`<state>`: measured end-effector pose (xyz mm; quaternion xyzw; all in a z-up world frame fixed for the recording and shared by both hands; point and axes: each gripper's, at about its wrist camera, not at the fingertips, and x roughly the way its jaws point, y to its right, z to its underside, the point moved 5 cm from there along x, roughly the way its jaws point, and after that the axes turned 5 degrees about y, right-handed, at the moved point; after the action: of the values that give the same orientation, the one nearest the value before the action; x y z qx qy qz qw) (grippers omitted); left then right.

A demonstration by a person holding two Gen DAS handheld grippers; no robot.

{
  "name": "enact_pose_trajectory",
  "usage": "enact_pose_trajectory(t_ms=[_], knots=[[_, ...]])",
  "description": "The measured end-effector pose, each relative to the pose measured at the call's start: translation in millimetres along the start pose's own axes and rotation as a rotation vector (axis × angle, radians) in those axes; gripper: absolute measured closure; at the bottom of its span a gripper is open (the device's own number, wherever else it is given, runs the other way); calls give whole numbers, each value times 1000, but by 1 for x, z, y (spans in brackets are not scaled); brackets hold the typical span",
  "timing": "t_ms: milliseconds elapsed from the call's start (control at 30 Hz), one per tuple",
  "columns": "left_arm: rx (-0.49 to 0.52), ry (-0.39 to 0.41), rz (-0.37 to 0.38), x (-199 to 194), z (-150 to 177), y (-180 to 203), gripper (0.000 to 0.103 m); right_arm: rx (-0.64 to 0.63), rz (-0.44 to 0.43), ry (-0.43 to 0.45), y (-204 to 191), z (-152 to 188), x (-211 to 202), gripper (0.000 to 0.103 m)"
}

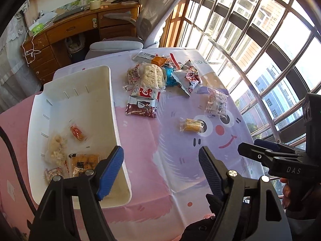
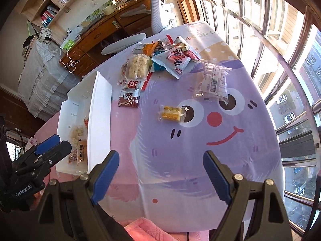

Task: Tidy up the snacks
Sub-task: 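Move the left gripper to the yellow bar while the right gripper reaches the clear barcode bag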

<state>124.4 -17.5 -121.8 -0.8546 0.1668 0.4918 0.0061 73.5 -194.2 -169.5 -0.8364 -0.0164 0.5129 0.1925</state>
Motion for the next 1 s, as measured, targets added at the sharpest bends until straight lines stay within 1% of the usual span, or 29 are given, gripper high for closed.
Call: enact_pose_trajectory(t_ms=[233,333,467,600,733,867,1000], knots=[[-50,-22,-31,33,-15,25,27,22,24,1,49,-23,3,17],[-82,-53,-35,50,-21,34,27,18,41,-2,64,-32,10,17],[-112,-105,-44,77,-27,44,27,18,47,14,80,-45,17,17],[-149,-156,-44,101,-31,51,27,10,43,46,90,-58,26,17],[-168,-213,-67,126,-33,54,27,-4,41,81,96,-70,39,17],[-220,-286,-86,153,-31,53,27,-6,42,115,101,-80,55,17],[-277,-345,-111,176,-27,47,27,-35,49,153,101,-89,70,17]])
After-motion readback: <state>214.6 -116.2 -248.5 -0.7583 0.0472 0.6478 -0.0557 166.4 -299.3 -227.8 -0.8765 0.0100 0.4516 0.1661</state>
